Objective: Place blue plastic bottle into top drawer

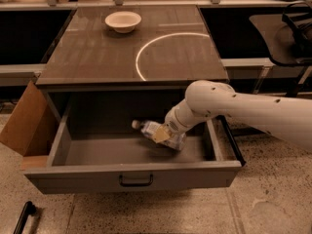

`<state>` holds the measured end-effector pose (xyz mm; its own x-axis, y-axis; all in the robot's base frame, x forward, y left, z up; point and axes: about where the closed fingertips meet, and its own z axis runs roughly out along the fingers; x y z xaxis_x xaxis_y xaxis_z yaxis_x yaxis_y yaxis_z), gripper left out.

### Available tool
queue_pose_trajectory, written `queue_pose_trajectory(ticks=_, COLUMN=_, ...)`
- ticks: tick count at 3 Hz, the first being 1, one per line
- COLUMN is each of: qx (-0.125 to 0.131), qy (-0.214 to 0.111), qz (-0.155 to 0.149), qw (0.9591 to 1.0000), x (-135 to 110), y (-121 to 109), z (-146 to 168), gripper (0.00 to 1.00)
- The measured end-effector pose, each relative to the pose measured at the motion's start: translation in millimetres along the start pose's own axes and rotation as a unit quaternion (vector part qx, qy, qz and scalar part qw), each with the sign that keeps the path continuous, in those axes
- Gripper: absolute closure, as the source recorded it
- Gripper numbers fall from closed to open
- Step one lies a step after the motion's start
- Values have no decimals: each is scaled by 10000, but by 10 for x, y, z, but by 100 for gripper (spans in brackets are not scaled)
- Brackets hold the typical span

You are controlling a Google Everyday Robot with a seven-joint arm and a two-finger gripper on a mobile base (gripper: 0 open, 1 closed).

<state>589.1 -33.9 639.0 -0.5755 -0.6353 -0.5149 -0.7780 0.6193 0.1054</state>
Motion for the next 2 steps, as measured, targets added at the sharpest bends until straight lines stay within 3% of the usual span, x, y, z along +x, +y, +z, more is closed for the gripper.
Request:
queue_pose_trajectory(ticks=1, qx=47, qy=-52, qz=94, qw=9999, x=52, y=-79, z=-82, gripper=0)
queue_pose_trajectory(ticks=2, qx=122, qy=-236, qz=142, qw=9995, x=72, y=-172, z=-341, gripper=0)
